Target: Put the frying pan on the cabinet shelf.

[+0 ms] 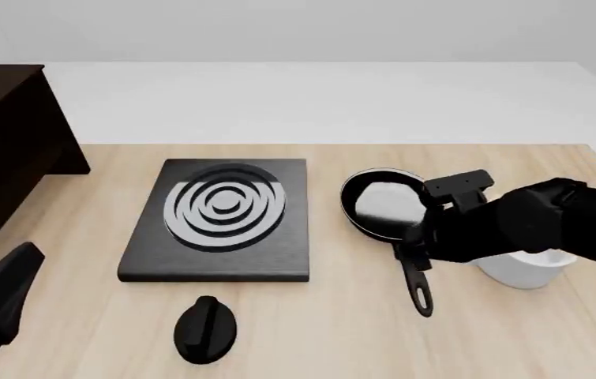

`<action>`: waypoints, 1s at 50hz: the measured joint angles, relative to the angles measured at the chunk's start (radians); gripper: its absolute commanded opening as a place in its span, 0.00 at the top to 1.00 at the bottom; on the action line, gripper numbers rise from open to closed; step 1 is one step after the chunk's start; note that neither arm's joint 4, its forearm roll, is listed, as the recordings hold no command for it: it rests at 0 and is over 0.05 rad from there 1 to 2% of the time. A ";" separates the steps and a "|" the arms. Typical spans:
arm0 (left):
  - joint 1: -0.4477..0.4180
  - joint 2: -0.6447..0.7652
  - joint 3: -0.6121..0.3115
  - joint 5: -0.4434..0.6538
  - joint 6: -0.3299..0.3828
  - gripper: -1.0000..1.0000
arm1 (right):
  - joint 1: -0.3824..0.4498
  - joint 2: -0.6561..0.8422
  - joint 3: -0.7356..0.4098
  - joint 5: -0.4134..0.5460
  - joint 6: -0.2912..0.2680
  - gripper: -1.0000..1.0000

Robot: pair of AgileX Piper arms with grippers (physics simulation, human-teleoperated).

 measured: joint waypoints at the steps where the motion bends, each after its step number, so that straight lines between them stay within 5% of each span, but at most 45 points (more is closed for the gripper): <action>1: 0.000 0.000 0.000 0.000 0.001 0.00 | 0.001 0.004 0.002 -0.005 0.004 0.00; 50: -0.003 0.009 0.008 -0.014 0.011 0.00 | 0.001 0.186 0.162 -0.251 0.088 0.00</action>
